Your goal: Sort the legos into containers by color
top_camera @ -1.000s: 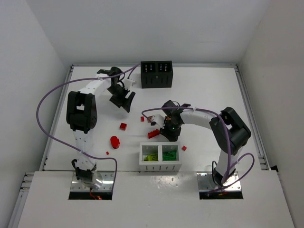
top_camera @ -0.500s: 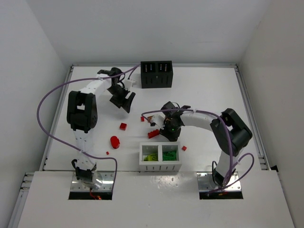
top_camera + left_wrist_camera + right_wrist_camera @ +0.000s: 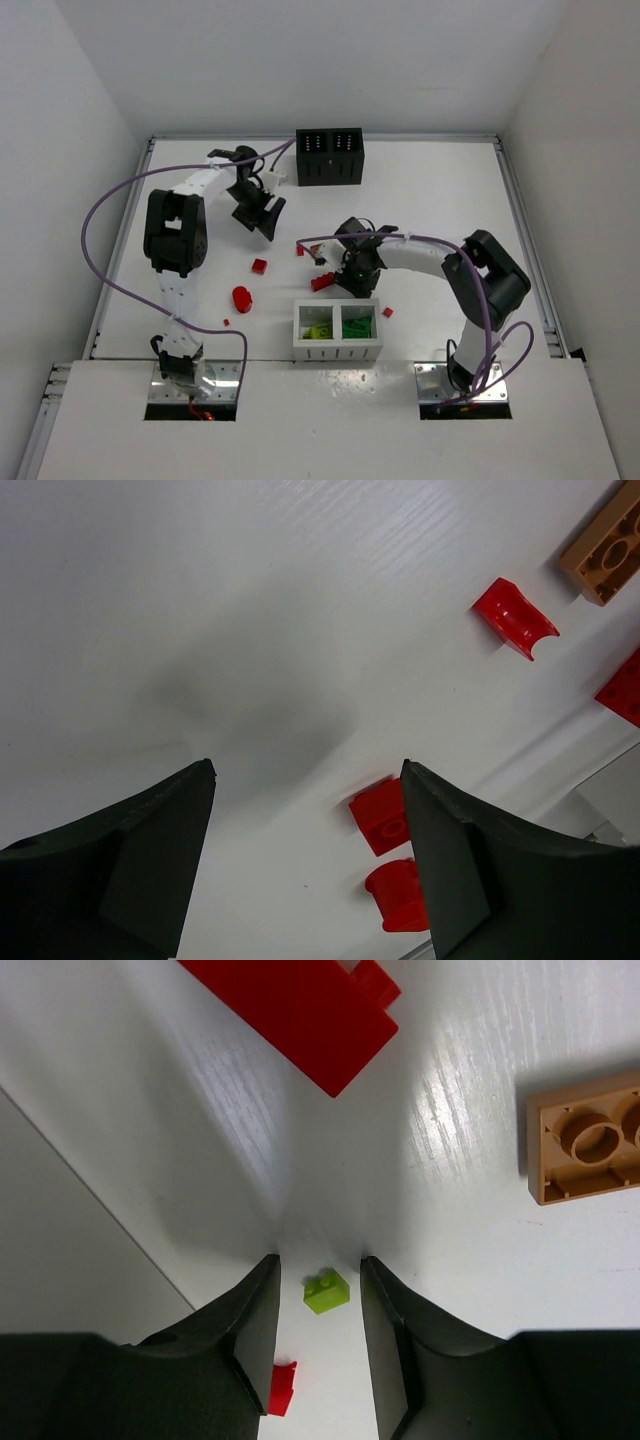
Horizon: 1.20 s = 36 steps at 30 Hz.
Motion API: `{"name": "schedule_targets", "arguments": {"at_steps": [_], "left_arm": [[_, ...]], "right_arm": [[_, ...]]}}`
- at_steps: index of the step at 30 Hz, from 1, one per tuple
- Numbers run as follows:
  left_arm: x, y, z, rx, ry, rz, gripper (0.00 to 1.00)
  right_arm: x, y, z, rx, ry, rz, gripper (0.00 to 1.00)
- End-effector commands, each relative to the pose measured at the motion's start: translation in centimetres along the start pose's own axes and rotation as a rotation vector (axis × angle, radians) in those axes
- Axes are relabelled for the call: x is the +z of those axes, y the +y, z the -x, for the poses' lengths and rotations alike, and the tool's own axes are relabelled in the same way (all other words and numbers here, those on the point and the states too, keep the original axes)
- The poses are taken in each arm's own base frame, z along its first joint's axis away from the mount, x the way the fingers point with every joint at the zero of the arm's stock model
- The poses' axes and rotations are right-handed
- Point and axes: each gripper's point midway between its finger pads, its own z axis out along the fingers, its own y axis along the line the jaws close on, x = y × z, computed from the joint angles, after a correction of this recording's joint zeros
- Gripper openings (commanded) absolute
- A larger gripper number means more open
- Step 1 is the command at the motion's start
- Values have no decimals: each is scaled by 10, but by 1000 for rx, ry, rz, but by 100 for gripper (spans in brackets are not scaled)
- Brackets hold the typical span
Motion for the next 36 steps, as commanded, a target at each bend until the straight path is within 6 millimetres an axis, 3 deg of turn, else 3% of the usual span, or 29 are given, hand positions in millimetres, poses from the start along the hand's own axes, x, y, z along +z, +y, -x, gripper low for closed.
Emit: {"name": "schedule_targets", "arguments": {"at_steps": [1,11,19,27,31,36], "left_arm": [[-8,0,9,5,-34,-13,80],[-8,-2,4,6,-10,-23,80],[-8,0,9,19,-18,-20,80],[-8,0,9,19,-18,-20,80],[-8,-2,8,20,-26,-27,80],[-8,-4,7,20,-53,-25,80]], "right_arm": [[16,7,-50,78,170,-25,39],[16,4,-62,105,198,-67,40],[14,12,-66,108,198,-35,30],[22,13,-69,109,206,-31,8],[19,3,-57,122,183,-43,0],[7,-16,-38,127,144,-86,0]]}}
